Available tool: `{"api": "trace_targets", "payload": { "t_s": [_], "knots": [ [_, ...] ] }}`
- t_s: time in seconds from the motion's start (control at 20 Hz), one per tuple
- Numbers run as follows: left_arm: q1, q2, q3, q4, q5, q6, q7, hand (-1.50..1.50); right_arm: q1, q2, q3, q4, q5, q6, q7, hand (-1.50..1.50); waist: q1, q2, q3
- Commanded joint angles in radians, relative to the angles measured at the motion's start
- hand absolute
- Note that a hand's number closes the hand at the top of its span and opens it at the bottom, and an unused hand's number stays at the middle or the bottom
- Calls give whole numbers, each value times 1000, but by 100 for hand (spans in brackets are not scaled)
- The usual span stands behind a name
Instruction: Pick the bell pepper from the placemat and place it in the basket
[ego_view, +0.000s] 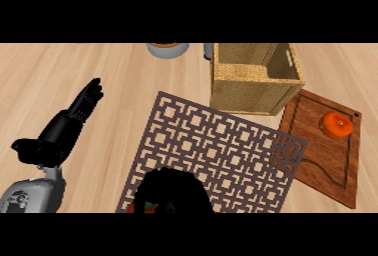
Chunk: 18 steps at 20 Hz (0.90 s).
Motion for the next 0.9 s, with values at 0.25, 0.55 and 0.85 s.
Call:
{"api": "trace_targets", "payload": {
  "t_s": [0.25,0.55,0.85],
  "knots": [
    [-71,-15,12,69,-16,20,3,0,-137,3,-103,-270,81,192,316,150,-6,4,-1],
    [33,-19,-10,-38,-14,0,-4,0,-246,3,-220,-175,85,237,338,150,8,2,0],
    [13,-31,-14,0,-21,2,-28,0,-350,-8,-499,54,12,178,157,150,12,8,0]
  ]
}}
